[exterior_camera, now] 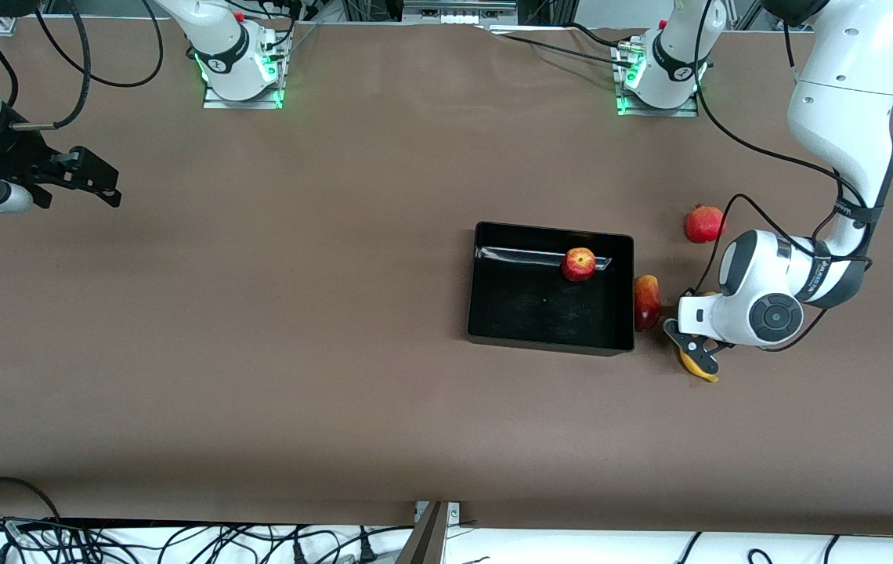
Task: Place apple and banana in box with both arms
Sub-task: 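Move the left gripper to the yellow banana and grasp it, then carry the banana into the black box and open the left gripper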
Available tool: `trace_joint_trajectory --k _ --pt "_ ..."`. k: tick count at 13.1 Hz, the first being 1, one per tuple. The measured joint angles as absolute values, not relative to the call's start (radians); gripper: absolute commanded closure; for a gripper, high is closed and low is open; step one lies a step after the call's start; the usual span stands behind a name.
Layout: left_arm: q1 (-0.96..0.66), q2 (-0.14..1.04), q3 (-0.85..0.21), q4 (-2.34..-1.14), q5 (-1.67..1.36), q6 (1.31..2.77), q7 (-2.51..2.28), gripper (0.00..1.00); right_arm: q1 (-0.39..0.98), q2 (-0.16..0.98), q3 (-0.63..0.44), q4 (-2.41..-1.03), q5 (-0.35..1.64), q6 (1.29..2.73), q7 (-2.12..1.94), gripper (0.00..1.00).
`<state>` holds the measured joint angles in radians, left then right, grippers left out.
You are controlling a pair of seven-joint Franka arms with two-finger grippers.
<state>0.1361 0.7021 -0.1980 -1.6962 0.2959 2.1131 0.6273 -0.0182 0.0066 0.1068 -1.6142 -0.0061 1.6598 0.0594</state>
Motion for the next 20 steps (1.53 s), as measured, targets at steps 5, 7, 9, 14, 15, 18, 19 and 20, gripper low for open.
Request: trace_joint_trajectory --k 5,7,9,14,15,18,19,20 --pt "0.140 0.629 -0.264 -1.623 0.274 1.973 0.632 1.00 -0.019 0.007 0.107 -1.614 -0.006 1.660 0.059 0.00" --pt "0.123 0.552 -0.344 -1.571 0.267 1.837 0.545 1.00 -0.019 0.007 0.107 -1.614 -0.006 1.660 0.059 0.00" --pt "0.051 0.504 -0.381 -1.526 0.248 1.735 0.334 1.00 -0.019 0.007 0.107 -1.614 -0.006 1.660 0.059 0.00" --pt "-0.186 0.583 -0.384 -1.524 0.116 1.824 -0.119 1.00 -0.020 0.007 0.107 -1.613 -0.006 1.660 0.059 0.00" --pt "-0.198 0.624 -0.383 -1.525 0.096 1.877 -0.132 1.00 -0.020 0.007 0.107 -1.613 -0.006 1.660 0.059 0.00" --pt "-0.217 0.731 -0.382 -1.525 0.089 2.016 -0.133 0.94 -0.020 0.007 0.107 -1.613 -0.006 1.660 0.059 0.00" --pt "-0.223 0.750 -0.382 -1.525 0.089 2.030 -0.133 0.68 -0.020 0.007 0.107 -1.613 -0.006 1.660 0.059 0.00" --pt "-0.229 0.759 -0.382 -1.525 0.089 2.036 -0.134 0.46 -0.020 0.007 0.107 -1.613 -0.006 1.660 0.059 0.00"
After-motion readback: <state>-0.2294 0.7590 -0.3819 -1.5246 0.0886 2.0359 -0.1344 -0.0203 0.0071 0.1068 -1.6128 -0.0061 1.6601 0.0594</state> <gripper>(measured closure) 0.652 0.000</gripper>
